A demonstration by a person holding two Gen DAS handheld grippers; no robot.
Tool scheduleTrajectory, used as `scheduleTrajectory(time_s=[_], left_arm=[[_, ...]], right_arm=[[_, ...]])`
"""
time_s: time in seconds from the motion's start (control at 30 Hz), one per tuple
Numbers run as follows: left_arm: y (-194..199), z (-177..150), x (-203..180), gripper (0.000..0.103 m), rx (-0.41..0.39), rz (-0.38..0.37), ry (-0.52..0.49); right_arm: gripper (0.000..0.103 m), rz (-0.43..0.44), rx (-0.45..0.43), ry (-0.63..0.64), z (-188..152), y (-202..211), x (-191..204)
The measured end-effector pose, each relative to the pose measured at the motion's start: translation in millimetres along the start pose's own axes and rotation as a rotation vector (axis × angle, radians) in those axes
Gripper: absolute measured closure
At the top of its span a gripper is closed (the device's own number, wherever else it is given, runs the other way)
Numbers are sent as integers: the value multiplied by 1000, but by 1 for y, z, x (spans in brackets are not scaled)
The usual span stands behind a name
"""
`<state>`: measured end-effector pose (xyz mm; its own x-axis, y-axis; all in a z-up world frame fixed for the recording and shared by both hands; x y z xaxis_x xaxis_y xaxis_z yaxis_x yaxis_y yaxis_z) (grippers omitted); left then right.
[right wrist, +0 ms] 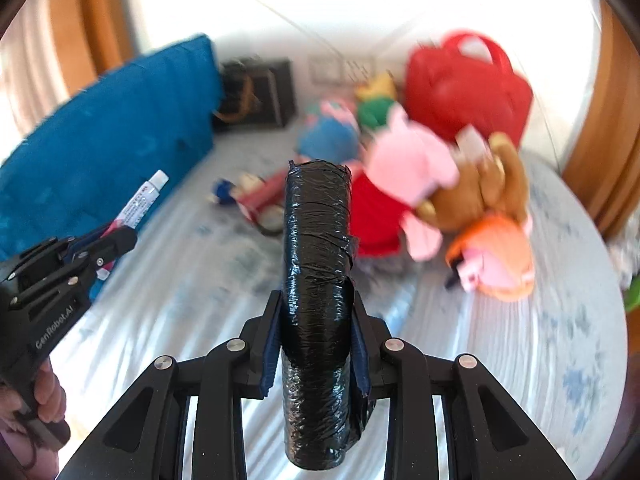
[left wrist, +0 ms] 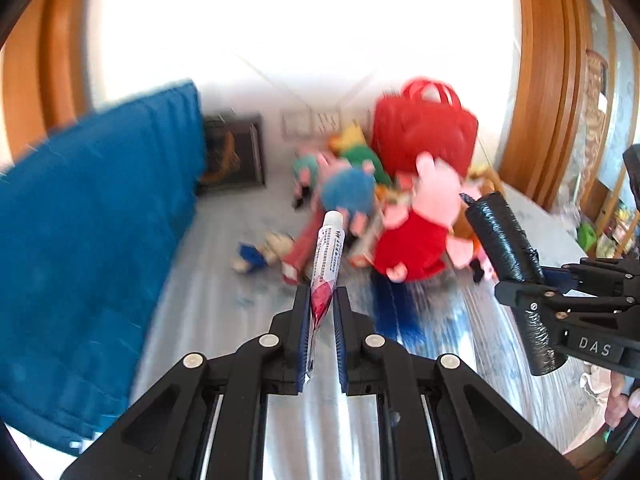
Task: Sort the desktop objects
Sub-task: 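Carry the tube and black handle over the blue crate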
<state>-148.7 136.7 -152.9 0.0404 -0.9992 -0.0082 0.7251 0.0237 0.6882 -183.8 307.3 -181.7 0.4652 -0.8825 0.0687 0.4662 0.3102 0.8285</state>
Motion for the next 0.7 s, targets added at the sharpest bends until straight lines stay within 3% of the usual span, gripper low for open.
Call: scheduleTrajectory(time_s=[0.37, 0.7], left_arm=[[115, 25, 80, 92, -240, 115, 27], [171, 46, 191, 92, -372, 207, 74]], right_arm=[[73, 63, -240, 121, 50, 74, 128], [73, 115, -387, 201, 106, 107, 249]])
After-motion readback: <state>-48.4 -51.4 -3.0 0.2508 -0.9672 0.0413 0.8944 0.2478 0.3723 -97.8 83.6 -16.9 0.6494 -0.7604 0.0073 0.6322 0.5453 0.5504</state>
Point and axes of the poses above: each gripper's, at about its wrist camera, not at the fingertips, and y roughly against the way its jaws point, x to its left, z to its top, the point moved 5 cm from there along -y, roughly the way its jaws point, and after that the axes turned 7 degrees about x, right-handed, at the moved point
